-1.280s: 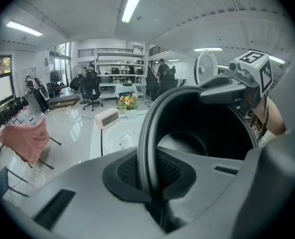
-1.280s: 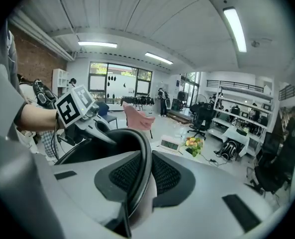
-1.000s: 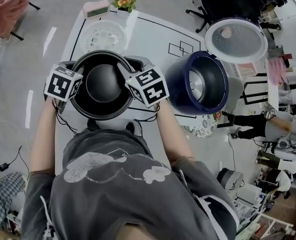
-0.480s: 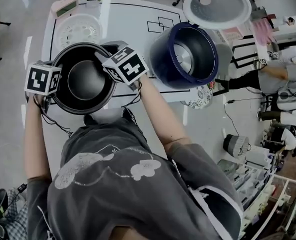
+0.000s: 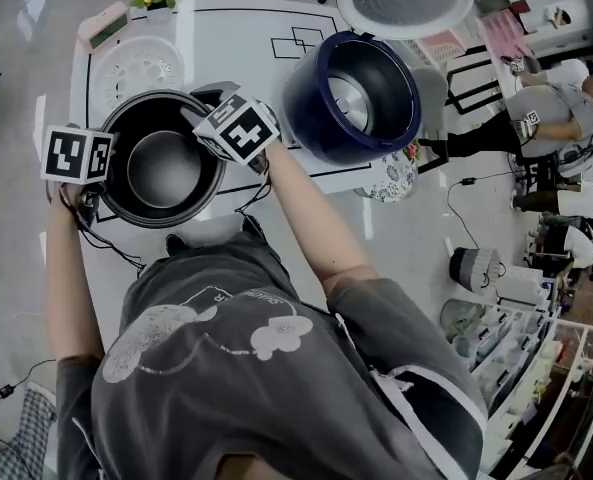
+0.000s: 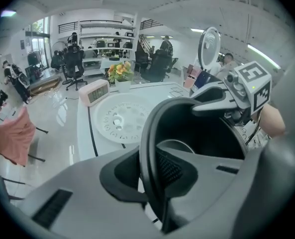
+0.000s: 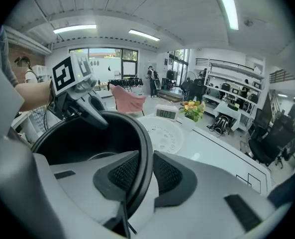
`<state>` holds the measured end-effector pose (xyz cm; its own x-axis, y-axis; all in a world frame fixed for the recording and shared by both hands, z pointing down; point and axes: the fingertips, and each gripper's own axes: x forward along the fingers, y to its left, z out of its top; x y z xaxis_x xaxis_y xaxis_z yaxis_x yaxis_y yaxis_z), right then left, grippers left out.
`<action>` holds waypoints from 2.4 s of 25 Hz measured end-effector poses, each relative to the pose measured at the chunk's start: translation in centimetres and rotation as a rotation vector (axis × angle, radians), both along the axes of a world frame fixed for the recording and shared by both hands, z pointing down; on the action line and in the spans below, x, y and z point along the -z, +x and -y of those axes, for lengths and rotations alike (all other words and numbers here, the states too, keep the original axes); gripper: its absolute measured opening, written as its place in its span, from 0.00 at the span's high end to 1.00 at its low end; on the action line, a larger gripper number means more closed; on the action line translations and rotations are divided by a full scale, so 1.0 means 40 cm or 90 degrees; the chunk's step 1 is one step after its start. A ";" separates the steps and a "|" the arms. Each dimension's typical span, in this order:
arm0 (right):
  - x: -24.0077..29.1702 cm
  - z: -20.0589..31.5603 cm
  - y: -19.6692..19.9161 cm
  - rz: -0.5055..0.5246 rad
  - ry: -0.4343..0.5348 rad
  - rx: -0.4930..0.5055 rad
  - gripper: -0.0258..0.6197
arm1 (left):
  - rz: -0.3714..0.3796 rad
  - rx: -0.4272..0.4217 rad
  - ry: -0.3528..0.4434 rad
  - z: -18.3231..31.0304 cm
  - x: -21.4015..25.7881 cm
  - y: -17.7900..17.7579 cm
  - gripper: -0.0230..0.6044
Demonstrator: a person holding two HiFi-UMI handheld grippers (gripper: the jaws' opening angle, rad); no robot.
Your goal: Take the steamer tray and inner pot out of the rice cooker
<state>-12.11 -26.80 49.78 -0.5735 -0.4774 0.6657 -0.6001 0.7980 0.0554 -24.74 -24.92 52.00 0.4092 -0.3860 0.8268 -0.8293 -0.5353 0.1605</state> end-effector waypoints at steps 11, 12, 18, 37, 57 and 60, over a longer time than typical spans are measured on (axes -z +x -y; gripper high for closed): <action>0.001 -0.023 0.028 -0.016 0.026 -0.054 0.58 | -0.143 0.038 0.109 0.024 0.084 -0.029 0.42; 0.014 -0.023 0.044 -0.009 0.037 -0.076 0.58 | -0.157 0.049 0.128 0.029 0.098 -0.039 0.41; 0.180 -0.023 0.135 0.124 0.160 -0.214 0.58 | -0.167 0.046 0.253 0.050 0.217 -0.056 0.41; 0.375 -0.305 0.306 0.305 0.312 -0.386 0.92 | -0.168 0.013 0.617 -0.188 0.484 0.087 0.63; 0.378 -0.644 0.273 0.264 0.330 -0.343 0.92 | -0.162 0.023 0.596 -0.510 0.423 0.087 0.95; 0.379 -0.679 0.279 0.265 0.330 -0.342 0.92 | -0.161 0.029 0.600 -0.543 0.425 0.086 0.95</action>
<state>-0.94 0.37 34.60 -0.3313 -0.9407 0.0729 -0.9423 0.3338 0.0254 -21.32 -3.20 35.00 0.4999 -0.8639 0.0608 -0.8525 -0.5033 -0.1411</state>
